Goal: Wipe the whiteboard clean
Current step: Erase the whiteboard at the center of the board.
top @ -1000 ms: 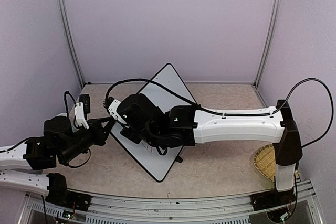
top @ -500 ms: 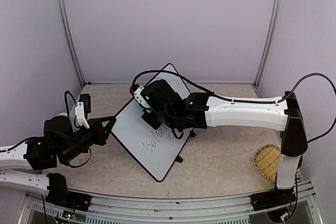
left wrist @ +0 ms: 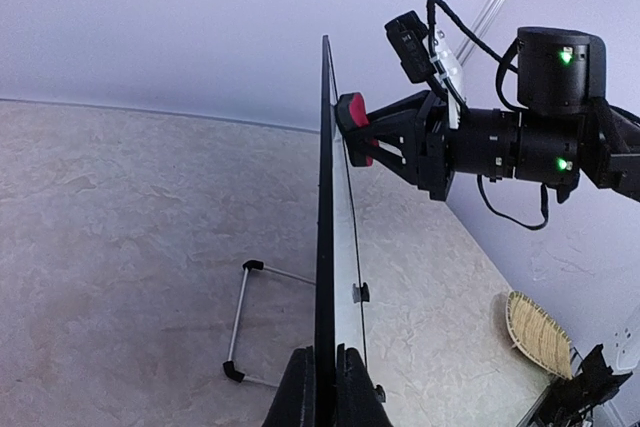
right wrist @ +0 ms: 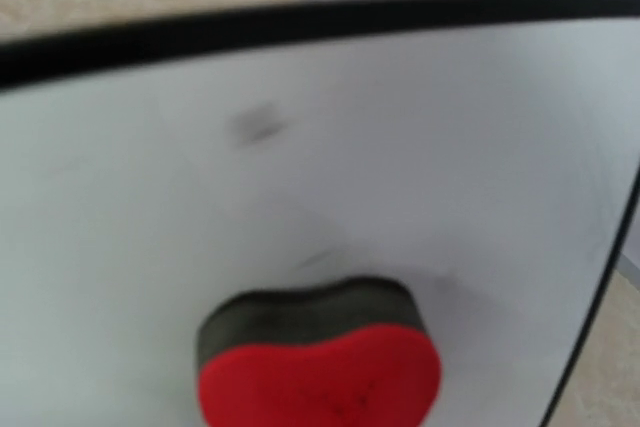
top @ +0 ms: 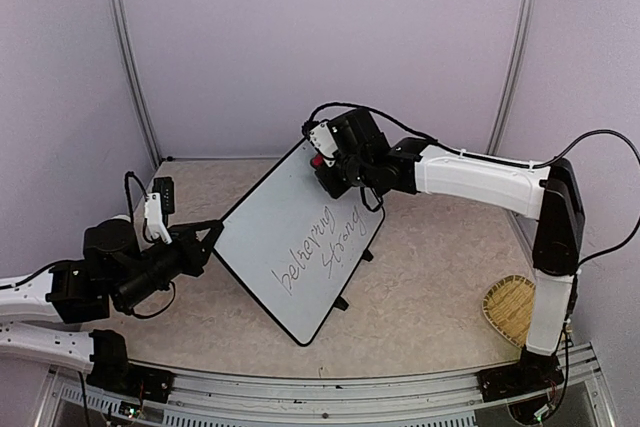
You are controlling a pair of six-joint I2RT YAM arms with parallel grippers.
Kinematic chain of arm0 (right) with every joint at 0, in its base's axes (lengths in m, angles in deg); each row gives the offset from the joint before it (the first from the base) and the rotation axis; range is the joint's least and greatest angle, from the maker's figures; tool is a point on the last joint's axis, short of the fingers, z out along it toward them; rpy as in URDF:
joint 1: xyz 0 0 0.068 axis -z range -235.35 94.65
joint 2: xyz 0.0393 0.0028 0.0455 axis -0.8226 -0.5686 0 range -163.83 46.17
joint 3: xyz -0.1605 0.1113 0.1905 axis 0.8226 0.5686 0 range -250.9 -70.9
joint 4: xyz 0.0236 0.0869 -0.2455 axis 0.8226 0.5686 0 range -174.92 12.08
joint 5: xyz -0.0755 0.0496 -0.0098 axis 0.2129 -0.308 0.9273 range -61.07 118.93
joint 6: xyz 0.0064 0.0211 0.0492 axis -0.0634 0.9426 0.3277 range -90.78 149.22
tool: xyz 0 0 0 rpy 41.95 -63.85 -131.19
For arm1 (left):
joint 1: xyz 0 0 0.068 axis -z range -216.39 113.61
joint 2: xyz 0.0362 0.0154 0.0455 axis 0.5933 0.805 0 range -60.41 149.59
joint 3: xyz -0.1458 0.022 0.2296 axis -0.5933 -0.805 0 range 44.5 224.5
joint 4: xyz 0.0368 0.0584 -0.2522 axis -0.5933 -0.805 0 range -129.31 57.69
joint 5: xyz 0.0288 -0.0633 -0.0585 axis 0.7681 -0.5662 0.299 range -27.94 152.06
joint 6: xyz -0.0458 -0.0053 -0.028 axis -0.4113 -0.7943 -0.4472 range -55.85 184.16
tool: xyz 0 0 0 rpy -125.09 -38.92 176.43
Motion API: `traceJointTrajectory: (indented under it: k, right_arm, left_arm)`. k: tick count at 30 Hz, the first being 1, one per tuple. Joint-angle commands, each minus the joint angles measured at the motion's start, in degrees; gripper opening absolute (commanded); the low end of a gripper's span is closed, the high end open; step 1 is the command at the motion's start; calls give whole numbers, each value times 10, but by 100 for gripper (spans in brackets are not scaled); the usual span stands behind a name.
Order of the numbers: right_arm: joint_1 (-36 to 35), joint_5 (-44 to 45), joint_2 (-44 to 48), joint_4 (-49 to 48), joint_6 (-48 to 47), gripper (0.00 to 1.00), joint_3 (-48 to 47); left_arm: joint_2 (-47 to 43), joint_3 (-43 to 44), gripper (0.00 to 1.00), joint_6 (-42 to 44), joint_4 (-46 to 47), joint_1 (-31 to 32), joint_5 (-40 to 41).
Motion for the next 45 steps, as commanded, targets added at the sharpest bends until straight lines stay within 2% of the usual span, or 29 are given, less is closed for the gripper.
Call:
traceJointTrajectory:
  k: [1,7,11,15,20,24,35,40,45]
  right_arm:
    - [31,-74,-9,-11,-9,19,-32]
    - [58,-112,-32,9,-4,19,-91]
    - [77,-124,-43,3,3,20,-95]
    - [93,-137,-47,-16,12,19,-56]
    - [108,-161,-24,-74,25,19,38]
    - [127,-187,-19,-81,43,19,67]
    - [135,-189,-6,-101,75,18,161]
    - [134,-183,-2,-110,90,18,178]
    - [135,-187,-1,-103,95,18,153]
  left_arm:
    - [16,4,0,52,-21,19,-126]
    - [27,4,0,51,-18,19,-128]
    - [28,2,0,51,-13,19,-129]
    - [22,-1,0,53,-14,19,-126]
    - [7,-3,0,53,-21,19,-119]
    - [2,-6,0,54,-23,19,-116]
    - [0,-9,0,53,-20,19,-117]
    - [5,-6,0,54,-19,19,-120]
    - [3,-6,0,52,-19,19,-121]
